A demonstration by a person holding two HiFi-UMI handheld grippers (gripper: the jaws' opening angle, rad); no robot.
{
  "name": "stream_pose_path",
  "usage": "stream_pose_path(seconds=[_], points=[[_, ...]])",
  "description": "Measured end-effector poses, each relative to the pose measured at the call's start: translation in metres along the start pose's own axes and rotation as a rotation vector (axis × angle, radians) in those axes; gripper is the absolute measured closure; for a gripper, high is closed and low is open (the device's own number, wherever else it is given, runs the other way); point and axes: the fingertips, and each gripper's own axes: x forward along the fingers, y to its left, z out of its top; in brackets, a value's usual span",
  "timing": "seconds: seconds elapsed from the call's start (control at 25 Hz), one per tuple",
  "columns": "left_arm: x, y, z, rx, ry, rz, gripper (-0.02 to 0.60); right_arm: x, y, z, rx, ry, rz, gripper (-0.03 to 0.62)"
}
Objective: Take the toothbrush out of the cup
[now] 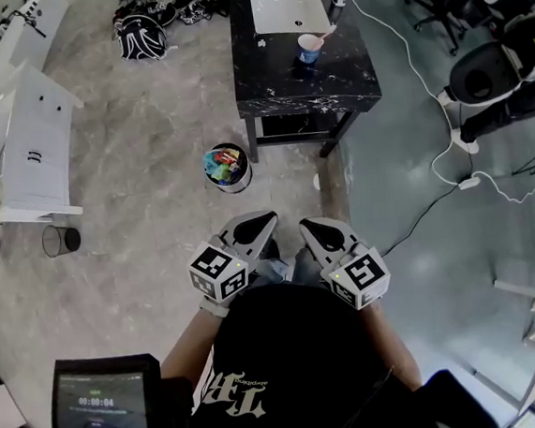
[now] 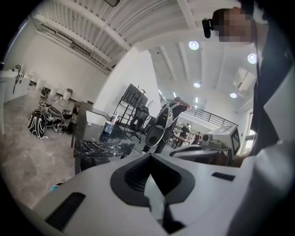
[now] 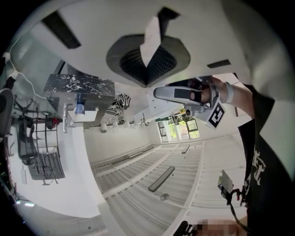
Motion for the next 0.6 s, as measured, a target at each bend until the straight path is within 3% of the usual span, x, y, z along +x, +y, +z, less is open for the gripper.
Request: stream_pose_path(seconds=[0.4, 0.6], points=[[0.003, 0.022, 0.004, -0.018, -0.002, 0.073, 0.577, 0.021, -0.007, -0.001, 0.010, 0.018, 0.071, 0.606], [0.027, 0.025, 0.020, -0.020, 0.003, 0.093, 0.577, 0.021, -0.037, 0.012, 0.003, 0.012, 0.095, 0.606]])
